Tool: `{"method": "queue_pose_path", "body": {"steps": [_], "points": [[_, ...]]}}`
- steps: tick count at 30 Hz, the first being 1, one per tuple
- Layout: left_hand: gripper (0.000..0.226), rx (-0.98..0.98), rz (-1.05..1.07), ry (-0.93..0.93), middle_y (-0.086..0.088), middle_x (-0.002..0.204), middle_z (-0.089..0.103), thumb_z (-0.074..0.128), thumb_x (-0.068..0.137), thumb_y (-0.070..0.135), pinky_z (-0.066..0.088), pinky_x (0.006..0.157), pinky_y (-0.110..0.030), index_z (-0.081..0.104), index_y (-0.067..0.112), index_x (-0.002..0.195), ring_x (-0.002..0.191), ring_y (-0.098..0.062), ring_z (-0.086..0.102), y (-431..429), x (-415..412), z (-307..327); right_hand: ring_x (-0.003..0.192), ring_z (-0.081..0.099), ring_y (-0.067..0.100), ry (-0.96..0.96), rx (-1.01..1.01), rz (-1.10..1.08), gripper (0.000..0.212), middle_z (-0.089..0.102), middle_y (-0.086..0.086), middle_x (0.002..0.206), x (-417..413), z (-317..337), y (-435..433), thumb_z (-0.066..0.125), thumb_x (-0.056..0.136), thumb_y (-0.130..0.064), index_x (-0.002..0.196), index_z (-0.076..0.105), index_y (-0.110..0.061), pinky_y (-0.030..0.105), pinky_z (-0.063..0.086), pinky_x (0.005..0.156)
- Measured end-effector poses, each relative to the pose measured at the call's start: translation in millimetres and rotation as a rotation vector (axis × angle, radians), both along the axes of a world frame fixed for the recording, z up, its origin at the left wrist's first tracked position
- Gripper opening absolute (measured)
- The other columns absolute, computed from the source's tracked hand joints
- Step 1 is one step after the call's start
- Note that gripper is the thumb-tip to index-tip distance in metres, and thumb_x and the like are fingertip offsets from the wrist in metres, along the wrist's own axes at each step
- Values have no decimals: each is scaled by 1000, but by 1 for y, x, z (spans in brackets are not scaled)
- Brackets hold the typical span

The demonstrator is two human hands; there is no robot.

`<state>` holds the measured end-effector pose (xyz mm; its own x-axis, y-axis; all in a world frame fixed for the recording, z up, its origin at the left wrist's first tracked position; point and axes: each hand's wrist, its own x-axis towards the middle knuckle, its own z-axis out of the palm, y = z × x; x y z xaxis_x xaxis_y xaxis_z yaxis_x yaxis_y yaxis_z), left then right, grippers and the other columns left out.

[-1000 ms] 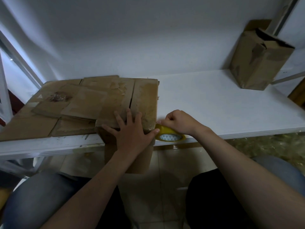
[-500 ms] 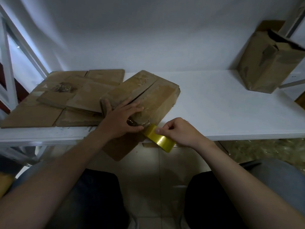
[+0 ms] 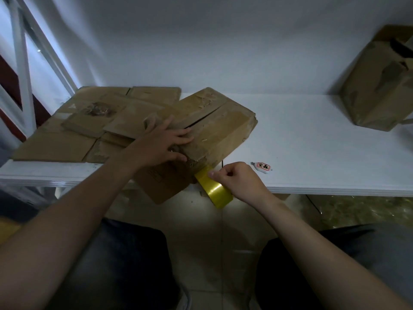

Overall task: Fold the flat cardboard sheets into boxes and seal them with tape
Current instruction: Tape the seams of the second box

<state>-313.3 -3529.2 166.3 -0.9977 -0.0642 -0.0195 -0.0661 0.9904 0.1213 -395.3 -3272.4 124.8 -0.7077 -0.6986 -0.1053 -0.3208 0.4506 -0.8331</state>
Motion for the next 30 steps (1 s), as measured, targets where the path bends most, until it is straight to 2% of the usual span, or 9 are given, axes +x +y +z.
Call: {"method": "queue_pose_path", "body": {"steps": [3, 6, 10, 13, 16, 20, 23, 28, 30], "points": [[79, -119, 26, -67, 9, 168, 12, 46, 95, 65, 1, 123, -54, 27, 21, 158, 155, -19, -2, 28, -1, 8, 63, 56, 5, 1, 1, 8, 41, 58, -16, 60, 0, 4, -3, 68, 91, -51, 75, 71, -13, 23, 38, 60], [94, 53, 167, 67, 4, 168, 17, 55, 87, 70, 13, 123, -58, 26, 17, 158, 155, -17, 9, 54, 0, -9, 72, 61, 10, 12, 21, 14, 36, 65, -8, 74, -4, 9, -2, 70, 89, -52, 77, 73, -18, 24, 41, 61], [96, 333, 245, 285, 12, 165, 23, 73, 79, 61, 20, 121, -59, 33, 21, 157, 154, -7, 5, 54, 5, -39, 56, 60, 7, -48, 27, 54, 37, 68, 10, 70, -7, 15, 8, 77, 87, -43, 78, 76, -7, 17, 43, 50], [98, 411, 256, 327, 15, 163, 26, 79, 74, 59, 18, 122, -57, 37, 20, 155, 153, -3, 5, 52, 4, -43, 54, 62, 3, -84, 16, 51, 27, 73, 2, 73, -16, 18, 16, 76, 89, -39, 80, 77, -13, 19, 48, 52], [97, 437, 274, 327, 17, 162, 26, 80, 74, 56, 15, 123, -57, 38, 21, 154, 151, 0, 5, 55, 4, -41, 78, 66, 0, 214, 72, -109, 23, 75, -6, 90, -43, 8, 24, 67, 95, -40, 85, 78, -23, 21, 49, 70], [97, 441, 281, 344, 17, 161, 28, 82, 73, 53, 13, 125, -50, 39, 20, 153, 150, 1, 6, 56, 5, -39, 120, 50, 35, 517, 541, -189, 35, 56, 10, 126, -80, -20, 36, 54, 102, -35, 124, 69, -12, 47, 51, 92], [95, 435, 276, 335, 17, 162, 28, 81, 73, 54, 14, 125, -46, 41, 22, 153, 152, -2, 7, 54, 6, -38, 114, 49, 35, 465, 630, -196, 38, 51, 10, 116, -90, -35, 41, 52, 102, -39, 116, 69, -8, 45, 50, 88], [91, 439, 253, 325, 15, 161, 31, 80, 72, 58, 14, 121, -40, 46, 24, 150, 151, 0, 8, 50, 7, -38, 72, 56, 26, 482, 417, -103, 30, 50, 5, 73, -83, -38, 39, 62, 93, -24, 67, 64, -9, 28, 36, 64], [92, 444, 245, 320, 14, 162, 30, 80, 70, 61, 15, 119, -37, 48, 27, 149, 150, 3, 10, 49, 7, -38, 81, 62, 23, 442, 228, -115, 19, 66, 6, 85, -78, -35, 39, 64, 94, -23, 86, 77, -11, 28, 43, 69]]}}
